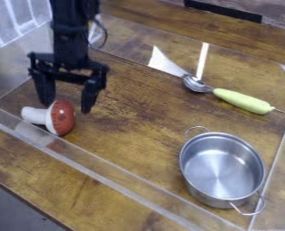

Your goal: Put the mushroom in the silver pot

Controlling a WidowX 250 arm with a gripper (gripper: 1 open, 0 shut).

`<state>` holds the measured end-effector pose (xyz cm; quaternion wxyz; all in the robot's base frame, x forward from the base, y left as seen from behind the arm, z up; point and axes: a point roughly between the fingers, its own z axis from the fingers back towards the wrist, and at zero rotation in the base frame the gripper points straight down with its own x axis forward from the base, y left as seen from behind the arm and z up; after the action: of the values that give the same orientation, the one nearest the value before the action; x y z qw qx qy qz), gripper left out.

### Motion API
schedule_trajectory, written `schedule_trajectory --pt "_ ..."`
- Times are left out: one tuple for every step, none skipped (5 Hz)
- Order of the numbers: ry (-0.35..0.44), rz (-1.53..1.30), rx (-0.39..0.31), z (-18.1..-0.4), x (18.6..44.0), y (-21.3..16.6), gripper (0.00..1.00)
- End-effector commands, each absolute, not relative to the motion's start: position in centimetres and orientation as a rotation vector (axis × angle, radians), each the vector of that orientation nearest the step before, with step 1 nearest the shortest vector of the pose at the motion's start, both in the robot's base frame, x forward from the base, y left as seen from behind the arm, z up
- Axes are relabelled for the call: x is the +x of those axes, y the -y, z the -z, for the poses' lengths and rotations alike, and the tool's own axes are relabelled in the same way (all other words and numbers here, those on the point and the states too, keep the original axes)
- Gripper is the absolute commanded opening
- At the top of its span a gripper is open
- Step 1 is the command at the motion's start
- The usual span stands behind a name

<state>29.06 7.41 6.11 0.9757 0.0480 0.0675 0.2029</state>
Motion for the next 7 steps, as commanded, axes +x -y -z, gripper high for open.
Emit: schedule_trajectory --pt "-0.099 -0.454 0.115 -5.4 29.5 -8.7 1.0" --pt "-0.102 -0.473 0.131 -4.2 29.8 -9.2 1.0" --pt "-0.104 -0.488 0.136 -3.9 30.2 -9.7 1.0" --pt "-0.105 -0.496 0.137 -4.0 30.5 -10.0 0.0" --pt "-0.106 -0.501 0.138 -4.0 30.7 -10.2 0.0" --pt "-0.107 -0.504 0.139 -4.0 30.8 -10.5 0.0" --pt "-0.108 -0.508 0.141 -4.0 30.9 -10.7 0.0"
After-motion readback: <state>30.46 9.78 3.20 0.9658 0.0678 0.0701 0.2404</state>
